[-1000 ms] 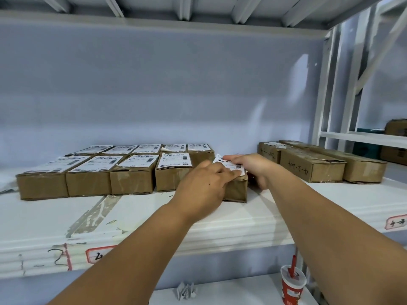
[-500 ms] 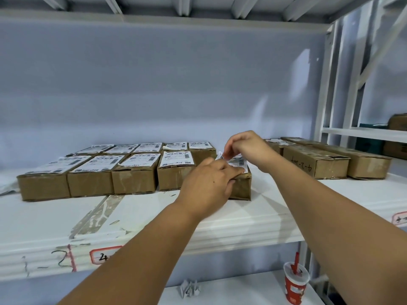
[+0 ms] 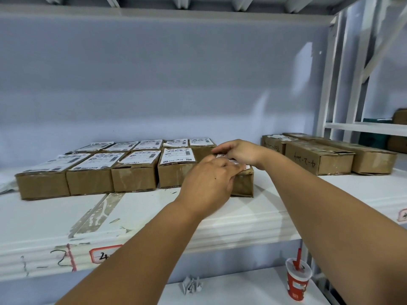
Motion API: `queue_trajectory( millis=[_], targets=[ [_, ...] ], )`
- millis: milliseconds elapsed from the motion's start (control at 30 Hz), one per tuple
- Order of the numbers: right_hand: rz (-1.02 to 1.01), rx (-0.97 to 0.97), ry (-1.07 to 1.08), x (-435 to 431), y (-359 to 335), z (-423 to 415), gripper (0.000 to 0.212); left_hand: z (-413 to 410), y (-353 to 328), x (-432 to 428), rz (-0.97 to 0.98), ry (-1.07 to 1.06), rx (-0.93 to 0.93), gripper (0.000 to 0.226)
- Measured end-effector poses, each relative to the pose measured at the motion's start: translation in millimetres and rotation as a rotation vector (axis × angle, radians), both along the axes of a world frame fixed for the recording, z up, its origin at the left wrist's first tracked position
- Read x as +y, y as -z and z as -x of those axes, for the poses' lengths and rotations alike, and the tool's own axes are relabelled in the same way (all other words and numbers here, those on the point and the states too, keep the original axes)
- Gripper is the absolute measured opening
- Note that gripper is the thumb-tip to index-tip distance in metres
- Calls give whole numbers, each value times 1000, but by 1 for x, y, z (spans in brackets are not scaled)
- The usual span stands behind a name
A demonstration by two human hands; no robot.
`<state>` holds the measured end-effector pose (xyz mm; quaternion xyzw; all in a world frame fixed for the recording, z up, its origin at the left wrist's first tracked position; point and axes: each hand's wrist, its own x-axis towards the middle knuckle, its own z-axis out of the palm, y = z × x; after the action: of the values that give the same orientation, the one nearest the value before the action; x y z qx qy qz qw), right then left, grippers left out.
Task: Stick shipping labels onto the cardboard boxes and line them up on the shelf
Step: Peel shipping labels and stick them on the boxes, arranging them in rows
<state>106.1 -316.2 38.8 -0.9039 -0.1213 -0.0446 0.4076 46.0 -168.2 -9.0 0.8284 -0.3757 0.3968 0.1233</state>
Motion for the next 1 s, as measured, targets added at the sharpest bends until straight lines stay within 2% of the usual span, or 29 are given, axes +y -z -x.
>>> queue_trajectory(
  millis=[133, 267, 367, 467, 600, 700, 767, 900, 1000],
  targets=[
    [-21, -33, 63, 3, 1, -2, 52, 2, -3, 2, -47, -24, -65, 44],
    [-451, -206, 319, -11, 21, -9, 44, 3, -4, 1, -106, -123, -131, 39],
    [-460, -278, 490, -17, 24, -9, 33, 3, -7, -1, -143, -148, -173, 39],
    [-416, -339, 444, -15, 23, -4, 21, 6, -10, -2, -194, -216, -149, 35],
    [-430, -300, 359, -13, 23, -4, 24, 2, -12, -8, -186, -294, -120, 39],
    [-495, -254, 271, -13, 21, -1, 22, 3, -19, -14, -219, -331, -100, 24],
    [-468, -220, 193, -10, 24, -1, 21, -4, -20, -19, -192, -374, -141, 23],
    [-350, -206, 181, -9, 30, -4, 23, -17, -16, -17, -205, -401, -171, 28],
    [-362, -179, 143, -8, 30, -3, 17, -23, -8, -14, -137, -448, -209, 14]
  ],
)
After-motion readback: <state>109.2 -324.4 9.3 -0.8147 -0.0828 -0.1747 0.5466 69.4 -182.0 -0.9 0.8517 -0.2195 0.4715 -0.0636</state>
